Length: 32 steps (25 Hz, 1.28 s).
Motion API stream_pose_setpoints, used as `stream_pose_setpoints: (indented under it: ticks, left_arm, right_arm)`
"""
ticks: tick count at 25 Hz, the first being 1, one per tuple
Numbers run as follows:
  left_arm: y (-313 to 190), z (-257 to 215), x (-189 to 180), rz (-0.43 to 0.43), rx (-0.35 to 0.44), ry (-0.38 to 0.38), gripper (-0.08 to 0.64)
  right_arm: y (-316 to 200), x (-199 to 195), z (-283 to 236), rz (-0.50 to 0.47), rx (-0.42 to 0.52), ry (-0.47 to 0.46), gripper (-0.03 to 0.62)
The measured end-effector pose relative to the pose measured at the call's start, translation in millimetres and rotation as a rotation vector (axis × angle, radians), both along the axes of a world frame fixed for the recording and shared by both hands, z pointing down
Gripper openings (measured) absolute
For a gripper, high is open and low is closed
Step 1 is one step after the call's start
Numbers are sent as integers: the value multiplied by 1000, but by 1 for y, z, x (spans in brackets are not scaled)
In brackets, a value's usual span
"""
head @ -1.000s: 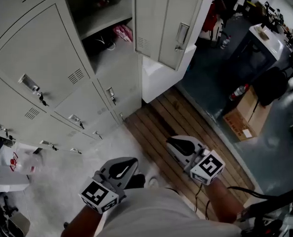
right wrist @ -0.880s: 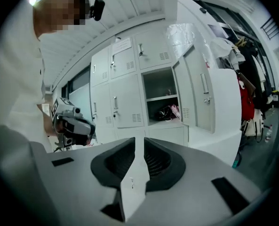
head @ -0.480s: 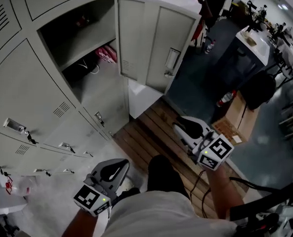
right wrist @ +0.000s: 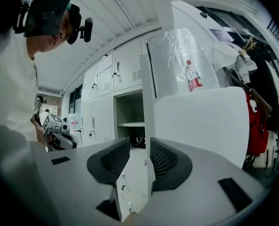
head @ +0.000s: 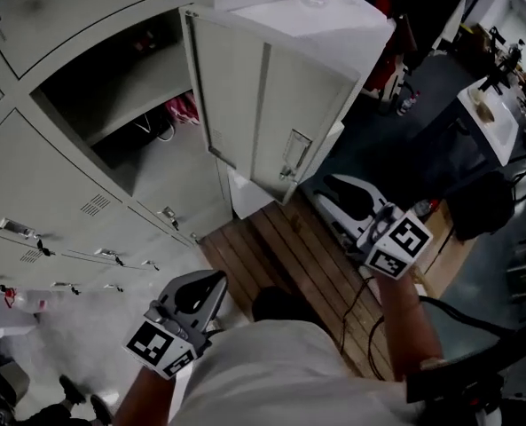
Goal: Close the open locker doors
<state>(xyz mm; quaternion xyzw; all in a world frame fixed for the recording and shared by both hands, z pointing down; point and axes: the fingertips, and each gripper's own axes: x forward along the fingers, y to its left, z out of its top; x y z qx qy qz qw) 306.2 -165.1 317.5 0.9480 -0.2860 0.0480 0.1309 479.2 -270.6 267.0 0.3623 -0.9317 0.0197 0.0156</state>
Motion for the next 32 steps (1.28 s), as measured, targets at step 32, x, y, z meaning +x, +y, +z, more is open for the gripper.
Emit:
stream_pose_setpoints:
  ticks: [32]
  left_arm:
    - [-21,-34,49,-246,28,-20,12]
  right_arm:
    - [-32,-37,-20,-632,-3,-28,132]
